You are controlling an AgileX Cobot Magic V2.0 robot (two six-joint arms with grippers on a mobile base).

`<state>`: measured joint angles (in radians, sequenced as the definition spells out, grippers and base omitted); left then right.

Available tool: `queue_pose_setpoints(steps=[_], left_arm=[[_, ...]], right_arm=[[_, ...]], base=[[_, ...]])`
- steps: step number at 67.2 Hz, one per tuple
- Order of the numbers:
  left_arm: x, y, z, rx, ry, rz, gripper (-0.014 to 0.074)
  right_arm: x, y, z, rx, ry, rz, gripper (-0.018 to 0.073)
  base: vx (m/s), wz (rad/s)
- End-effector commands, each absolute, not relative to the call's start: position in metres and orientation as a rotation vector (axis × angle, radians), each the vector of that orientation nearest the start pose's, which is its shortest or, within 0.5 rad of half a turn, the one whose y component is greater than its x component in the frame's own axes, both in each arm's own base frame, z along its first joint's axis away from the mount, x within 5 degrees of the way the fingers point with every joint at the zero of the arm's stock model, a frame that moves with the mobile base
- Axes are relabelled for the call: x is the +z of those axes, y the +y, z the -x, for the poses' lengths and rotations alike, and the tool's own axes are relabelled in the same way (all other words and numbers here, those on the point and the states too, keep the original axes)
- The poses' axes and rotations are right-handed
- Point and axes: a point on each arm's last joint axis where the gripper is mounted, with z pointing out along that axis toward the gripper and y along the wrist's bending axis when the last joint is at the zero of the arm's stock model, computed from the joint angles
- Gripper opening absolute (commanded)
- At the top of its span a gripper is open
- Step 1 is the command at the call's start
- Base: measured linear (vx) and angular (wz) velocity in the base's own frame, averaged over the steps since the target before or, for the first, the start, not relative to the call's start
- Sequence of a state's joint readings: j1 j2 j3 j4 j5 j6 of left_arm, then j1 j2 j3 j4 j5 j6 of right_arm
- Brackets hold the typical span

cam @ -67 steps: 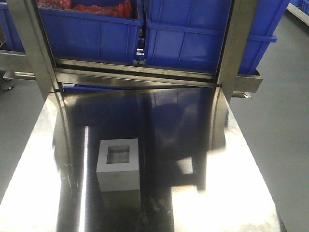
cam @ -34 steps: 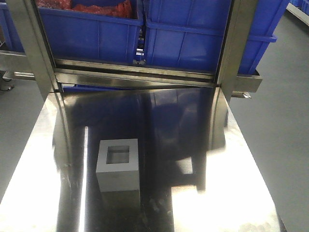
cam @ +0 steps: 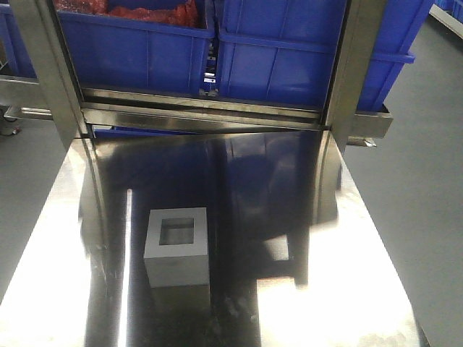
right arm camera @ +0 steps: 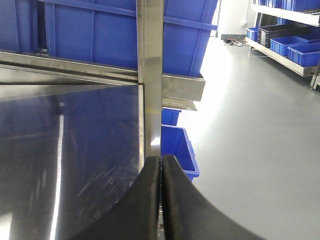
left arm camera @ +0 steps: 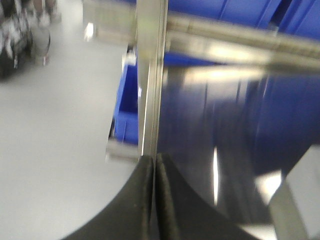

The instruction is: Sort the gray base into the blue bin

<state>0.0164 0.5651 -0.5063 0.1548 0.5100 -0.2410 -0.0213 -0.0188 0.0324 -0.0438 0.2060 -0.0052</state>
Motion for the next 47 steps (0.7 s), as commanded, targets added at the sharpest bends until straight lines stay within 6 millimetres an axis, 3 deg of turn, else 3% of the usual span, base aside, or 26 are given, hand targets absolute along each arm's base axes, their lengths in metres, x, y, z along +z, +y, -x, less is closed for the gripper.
queue_pose_setpoints(steps=[1,17,26,47], left_arm=[[0.306,0.0086,-0.1188,0.009,1.994,0.176,-0.0007],[0.3058,0.0086,-0.1187,-0.004,1.994,0.198,0.0001],[0.3055,0.0087,-0.1186,-0.002,1.997,0.198,0.0056],[0.3055,0.0087,-0.1186,-0.002,1.997,0.197,0.0385]], right_arm=[[0.1906,-0.0022,-0.0558,-0.077,1.621,0.024,-0.0005],[0.1906,-0.0022,-0.0558,-0.077,1.621,0.024,-0.0005],[0.1907,-0.0022,-0.0558,-0.077,1.62,0.024,-0.0005],[0.1907,-0.0022,-0.0558,-0.077,1.62,0.024,-0.0005]], base=[[0.0,0.0],[0.0,0.0],[0.0,0.0],[0.0,0.0]])
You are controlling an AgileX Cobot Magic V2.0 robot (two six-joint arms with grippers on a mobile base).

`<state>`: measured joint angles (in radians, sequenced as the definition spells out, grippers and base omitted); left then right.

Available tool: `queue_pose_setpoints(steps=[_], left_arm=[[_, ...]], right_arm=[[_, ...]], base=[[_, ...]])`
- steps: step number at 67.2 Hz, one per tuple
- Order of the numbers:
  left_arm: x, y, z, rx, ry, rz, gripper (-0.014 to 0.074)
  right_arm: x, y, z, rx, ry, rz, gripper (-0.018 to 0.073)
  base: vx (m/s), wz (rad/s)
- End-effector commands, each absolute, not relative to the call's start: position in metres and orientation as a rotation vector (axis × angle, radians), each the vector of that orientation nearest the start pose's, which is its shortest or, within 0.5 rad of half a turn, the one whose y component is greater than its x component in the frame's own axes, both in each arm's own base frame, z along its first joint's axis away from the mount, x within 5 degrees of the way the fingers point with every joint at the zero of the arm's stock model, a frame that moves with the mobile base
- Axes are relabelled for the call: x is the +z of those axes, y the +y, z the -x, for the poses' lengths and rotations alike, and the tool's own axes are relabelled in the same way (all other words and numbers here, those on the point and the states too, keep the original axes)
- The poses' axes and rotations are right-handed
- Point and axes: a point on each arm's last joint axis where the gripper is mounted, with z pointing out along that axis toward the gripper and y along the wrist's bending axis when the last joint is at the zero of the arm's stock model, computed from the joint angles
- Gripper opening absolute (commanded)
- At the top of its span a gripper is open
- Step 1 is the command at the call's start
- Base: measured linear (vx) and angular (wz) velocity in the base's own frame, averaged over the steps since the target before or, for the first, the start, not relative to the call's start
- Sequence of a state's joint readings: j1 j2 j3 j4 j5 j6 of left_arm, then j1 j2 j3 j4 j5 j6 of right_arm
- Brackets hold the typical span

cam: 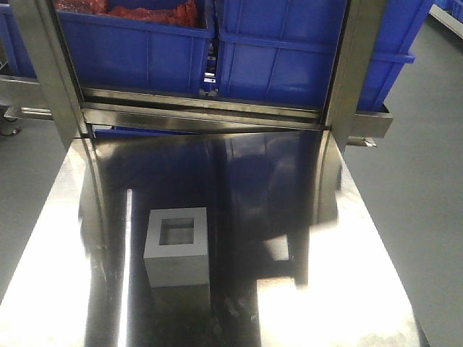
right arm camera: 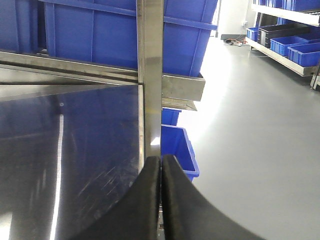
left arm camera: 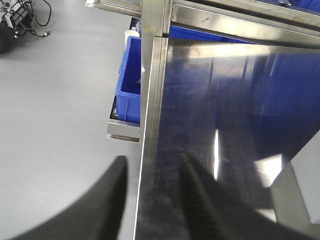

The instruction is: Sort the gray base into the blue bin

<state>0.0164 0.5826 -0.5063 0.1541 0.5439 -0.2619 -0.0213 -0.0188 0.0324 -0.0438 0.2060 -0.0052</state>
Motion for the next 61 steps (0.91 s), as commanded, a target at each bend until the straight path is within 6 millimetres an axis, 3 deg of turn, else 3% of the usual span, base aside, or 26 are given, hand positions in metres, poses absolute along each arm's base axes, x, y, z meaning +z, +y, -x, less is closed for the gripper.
queue_pose_setpoints(steps=[1,8,19,34,45,61], left_arm=[[0.306,0.009,-0.119,-0.002,1.996,0.197,0.0402],[0.306,0.009,-0.119,-0.003,1.992,0.196,0.0452],[0.308,0.008,-0.12,-0.014,1.967,0.195,0.0449],[0.313,0.0,-0.124,-0.22,1.903,0.298,0.0449],[0.319,-0.014,-0.144,-0.354,1.943,0.225,0.0449],[0.329,-0.059,-0.195,-0.597,2.076,-0.04,0.0449]], right_arm=[[0.191,-0.002,-0.056,-0.077,1.62,0.024,-0.0005],[0.191,-0.002,-0.056,-0.077,1.62,0.024,-0.0005],[0.191,-0.002,-0.056,-0.077,1.62,0.024,-0.0005],[0.191,-0.002,-0.056,-0.077,1.62,0.024,-0.0005],[0.191,-0.002,-0.056,-0.077,1.62,0.024,-0.0005],[0.191,-0.002,-0.056,-0.077,1.62,0.024,-0.0005]], base=[[0.0,0.0],[0.0,0.0],[0.0,0.0],[0.0,0.0],[0.0,0.0],[0.0,0.0]])
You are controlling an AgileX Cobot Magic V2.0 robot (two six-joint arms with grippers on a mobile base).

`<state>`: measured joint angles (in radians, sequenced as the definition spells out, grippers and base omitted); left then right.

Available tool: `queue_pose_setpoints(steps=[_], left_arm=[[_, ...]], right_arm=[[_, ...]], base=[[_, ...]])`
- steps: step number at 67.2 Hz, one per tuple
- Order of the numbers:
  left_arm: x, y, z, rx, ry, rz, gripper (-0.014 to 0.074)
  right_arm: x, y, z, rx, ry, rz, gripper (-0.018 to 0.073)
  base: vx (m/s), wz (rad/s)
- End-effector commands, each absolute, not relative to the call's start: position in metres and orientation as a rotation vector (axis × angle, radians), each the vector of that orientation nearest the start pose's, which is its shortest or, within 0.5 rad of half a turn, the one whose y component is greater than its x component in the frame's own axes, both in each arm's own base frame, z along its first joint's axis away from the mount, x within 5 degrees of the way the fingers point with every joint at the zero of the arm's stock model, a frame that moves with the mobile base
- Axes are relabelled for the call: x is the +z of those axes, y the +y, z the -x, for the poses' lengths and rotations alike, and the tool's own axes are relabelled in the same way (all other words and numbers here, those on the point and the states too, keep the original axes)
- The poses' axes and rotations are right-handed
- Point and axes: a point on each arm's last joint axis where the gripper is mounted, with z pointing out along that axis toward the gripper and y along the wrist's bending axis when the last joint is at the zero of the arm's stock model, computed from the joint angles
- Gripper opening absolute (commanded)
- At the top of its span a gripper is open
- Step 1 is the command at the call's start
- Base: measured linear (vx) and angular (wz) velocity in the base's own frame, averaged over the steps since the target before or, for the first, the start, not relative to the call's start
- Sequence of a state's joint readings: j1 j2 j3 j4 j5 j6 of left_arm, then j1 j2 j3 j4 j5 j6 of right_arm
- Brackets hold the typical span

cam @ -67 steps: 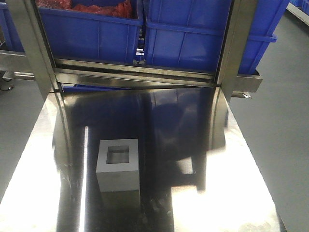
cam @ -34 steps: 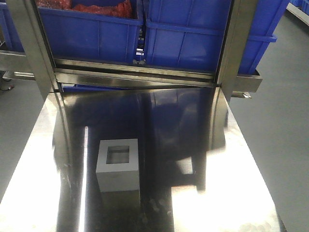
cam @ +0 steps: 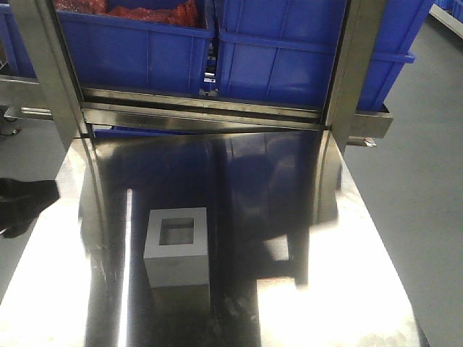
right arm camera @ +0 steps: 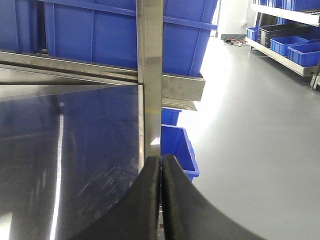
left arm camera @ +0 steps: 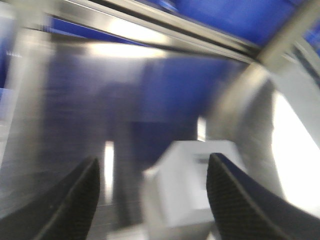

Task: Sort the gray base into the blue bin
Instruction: 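Reach the left gripper down over the gray hollow block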

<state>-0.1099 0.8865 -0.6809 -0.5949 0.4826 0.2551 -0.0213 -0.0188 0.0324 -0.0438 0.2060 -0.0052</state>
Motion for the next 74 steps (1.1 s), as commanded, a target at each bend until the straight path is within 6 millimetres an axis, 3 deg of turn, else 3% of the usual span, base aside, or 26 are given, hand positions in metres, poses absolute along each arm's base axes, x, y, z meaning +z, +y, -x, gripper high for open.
queue_pose_setpoints(steps=[1,20,32,54,74], left_arm=[[0.329,-0.062,-0.198,-0.606,2.085,-0.06,0.0449],[0.313,-0.12,-0.254,-0.644,2.236,-0.288,0.0449],[0.304,-0.147,-0.273,-0.576,2.334,-0.332,0.0449],[0.281,-0.153,-0.284,-0.363,2.5,-0.251,0.0449],[0.267,-0.156,-0.29,-0.371,2.55,-0.183,0.0449]], right_arm=[[0.191,-0.002,-0.056,-0.077,1.62,0.024,-0.0005],[0.191,-0.002,-0.056,-0.077,1.62,0.024,-0.0005],[0.191,-0.002,-0.056,-0.077,1.62,0.024,-0.0005],[0.191,-0.002,-0.056,-0.077,1.62,0.024,-0.0005],[0.191,-0.002,-0.056,-0.077,1.62,0.024,-0.0005]], base=[[0.0,0.0],[0.0,0.0],[0.0,0.0],[0.0,0.0],[0.0,0.0]])
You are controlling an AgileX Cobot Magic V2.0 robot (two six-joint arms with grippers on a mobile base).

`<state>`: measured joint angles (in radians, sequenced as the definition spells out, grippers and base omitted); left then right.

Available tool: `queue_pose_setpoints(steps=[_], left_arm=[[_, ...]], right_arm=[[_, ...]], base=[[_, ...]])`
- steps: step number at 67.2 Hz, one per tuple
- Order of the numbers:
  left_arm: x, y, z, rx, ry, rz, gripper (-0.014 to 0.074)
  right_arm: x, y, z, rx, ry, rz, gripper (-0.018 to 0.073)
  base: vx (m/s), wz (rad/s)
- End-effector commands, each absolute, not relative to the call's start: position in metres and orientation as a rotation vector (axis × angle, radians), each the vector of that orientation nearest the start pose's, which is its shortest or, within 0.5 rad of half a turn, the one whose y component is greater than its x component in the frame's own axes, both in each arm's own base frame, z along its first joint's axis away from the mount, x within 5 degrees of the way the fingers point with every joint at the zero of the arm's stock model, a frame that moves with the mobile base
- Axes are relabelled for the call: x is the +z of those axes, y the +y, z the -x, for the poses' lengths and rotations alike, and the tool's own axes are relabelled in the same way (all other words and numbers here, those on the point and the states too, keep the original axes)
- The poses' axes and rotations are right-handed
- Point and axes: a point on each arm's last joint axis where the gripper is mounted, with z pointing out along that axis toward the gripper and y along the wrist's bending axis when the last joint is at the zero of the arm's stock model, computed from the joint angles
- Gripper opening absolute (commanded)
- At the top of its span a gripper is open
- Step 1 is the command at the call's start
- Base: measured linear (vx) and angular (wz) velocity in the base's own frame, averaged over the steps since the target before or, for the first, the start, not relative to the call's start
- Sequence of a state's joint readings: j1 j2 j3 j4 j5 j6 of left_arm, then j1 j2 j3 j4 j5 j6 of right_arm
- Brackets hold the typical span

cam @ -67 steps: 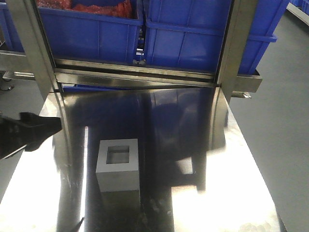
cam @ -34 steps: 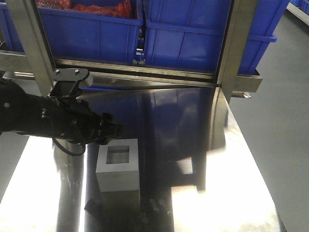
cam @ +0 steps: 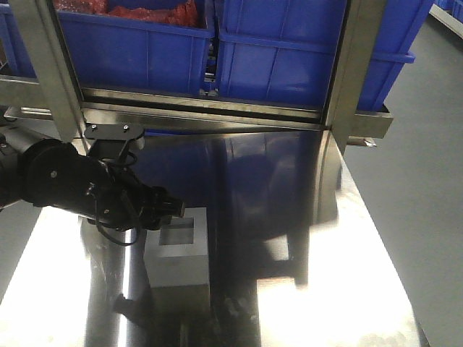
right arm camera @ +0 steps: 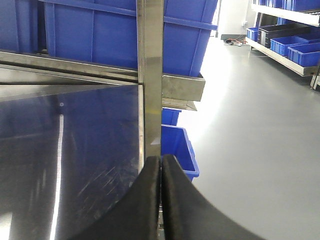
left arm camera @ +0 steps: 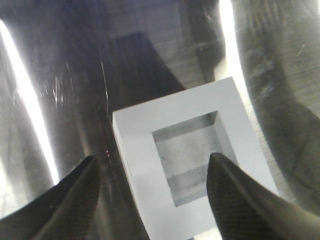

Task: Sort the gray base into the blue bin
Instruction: 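Reach the left gripper down over the gray hollow block, then close the left gripper on the gray block's wall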

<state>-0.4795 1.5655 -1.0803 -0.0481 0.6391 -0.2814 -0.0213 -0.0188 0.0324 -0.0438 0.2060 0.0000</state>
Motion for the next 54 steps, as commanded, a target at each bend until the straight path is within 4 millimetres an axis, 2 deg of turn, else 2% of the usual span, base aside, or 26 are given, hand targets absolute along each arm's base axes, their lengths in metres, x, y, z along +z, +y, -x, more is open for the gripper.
queue_pose_setpoints(steps=[1,20,32,42,54], left_arm=[[0.266,-0.156,-0.29,-0.371,2.553,-0.18,0.0449],[0.241,-0.162,-0.298,-0.351,2.623,-0.158,0.0449],[0.238,-0.163,-0.3,-0.354,2.636,-0.129,0.041],[0.238,-0.163,-0.299,-0.352,2.642,-0.126,0.0288],[0.237,-0.162,-0.298,-0.341,2.661,-0.135,0.0038]], right_arm=[[0.191,-0.002,-0.056,-0.077,1.62,0.024,-0.0005],[0.191,-0.002,-0.056,-0.077,1.62,0.024,-0.0005],[0.191,-0.002,-0.056,-0.077,1.62,0.024,-0.0005],[0.191,-0.002,-0.056,-0.077,1.62,0.024,-0.0005],[0.191,-0.002,-0.056,-0.077,1.62,0.024,-0.0005]], base=[[0.0,0.0],[0.0,0.0],[0.0,0.0],[0.0,0.0],[0.0,0.0]])
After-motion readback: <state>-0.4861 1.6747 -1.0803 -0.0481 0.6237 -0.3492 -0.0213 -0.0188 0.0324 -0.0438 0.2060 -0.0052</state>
